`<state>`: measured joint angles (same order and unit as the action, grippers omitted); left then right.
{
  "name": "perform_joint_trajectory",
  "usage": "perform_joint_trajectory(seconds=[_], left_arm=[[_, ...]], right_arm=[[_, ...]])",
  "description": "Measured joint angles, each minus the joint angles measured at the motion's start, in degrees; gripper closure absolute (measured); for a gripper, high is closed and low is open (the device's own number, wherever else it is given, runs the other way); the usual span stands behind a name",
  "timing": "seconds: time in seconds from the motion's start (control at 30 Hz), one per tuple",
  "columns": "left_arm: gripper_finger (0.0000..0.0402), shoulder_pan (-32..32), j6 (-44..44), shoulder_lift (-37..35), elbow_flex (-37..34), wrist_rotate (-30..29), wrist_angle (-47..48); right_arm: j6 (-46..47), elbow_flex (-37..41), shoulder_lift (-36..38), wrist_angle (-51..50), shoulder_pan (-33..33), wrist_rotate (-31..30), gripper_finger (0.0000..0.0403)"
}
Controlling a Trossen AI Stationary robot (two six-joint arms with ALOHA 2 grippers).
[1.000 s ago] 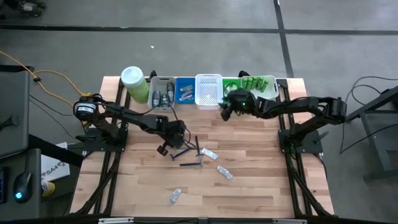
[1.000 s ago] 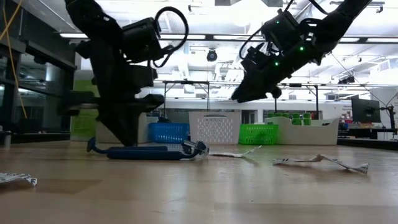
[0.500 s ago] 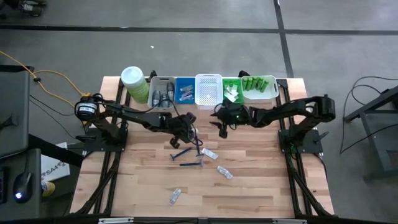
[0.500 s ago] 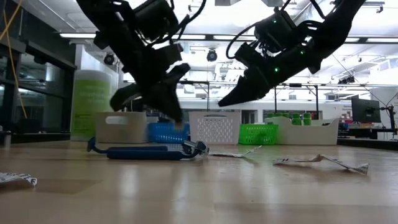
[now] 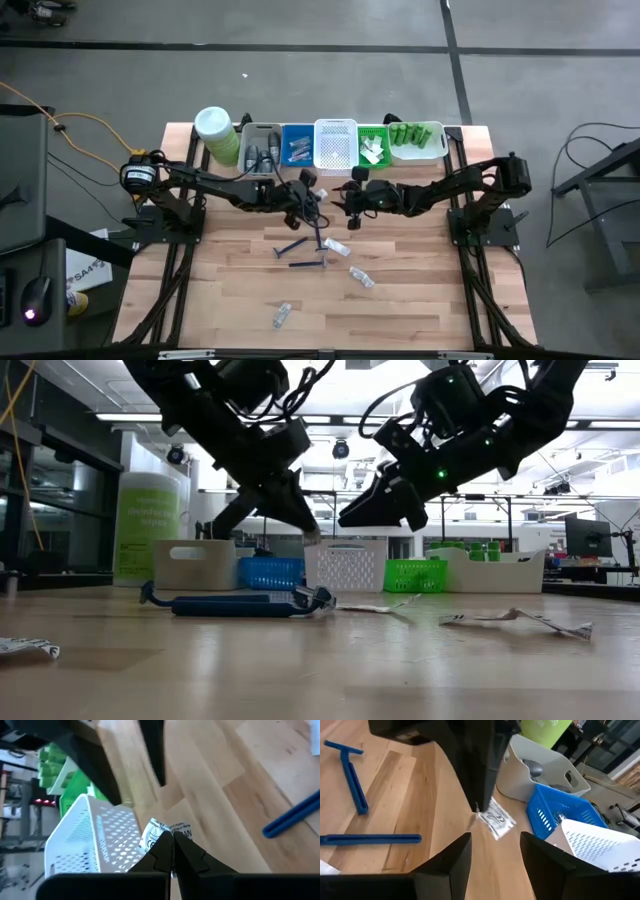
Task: Pick & Place Travel size toiletries
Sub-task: Put the white bandage pack into the green bin
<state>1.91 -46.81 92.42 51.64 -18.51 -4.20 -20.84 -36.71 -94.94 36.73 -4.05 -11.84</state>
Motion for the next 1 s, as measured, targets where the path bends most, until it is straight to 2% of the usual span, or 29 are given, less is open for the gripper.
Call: perform_joint_trajectory(seconds=[0.2, 0.47, 0.6, 0.8, 1.0], left_arm=[[0.0401, 0.0, 0.0, 0.0, 0.1, -2.0, -2.6], [0.0401, 0.0, -0.8, 0.0, 0.1, -2.2, -4.4], [0.0401, 0.0, -0.8, -0.1, 0.1, -2.2, -7.5], [0.0401, 0.0, -0.9, -0.1, 0.1, -1.2, -10.2], [0.0401, 0.0, 0.6, -0.1, 0.1, 0.0, -11.5]], right_arm=[[0.0, 0.0, 0.0, 0.5, 0.0, 0.2, 0.0224], [0.0, 0.0, 0.0, 4.5, -0.1, -0.1, 0.0118], [0.0, 0.0, 0.0, 4.5, -0.5, 0.0, 0.0093], [-0.6, 0.0, -0.1, 4.6, -0.5, -2.4, 0.0102], [-2.1, 0.0, -0.1, 5.2, -0.5, -3.1, 0.0155]])
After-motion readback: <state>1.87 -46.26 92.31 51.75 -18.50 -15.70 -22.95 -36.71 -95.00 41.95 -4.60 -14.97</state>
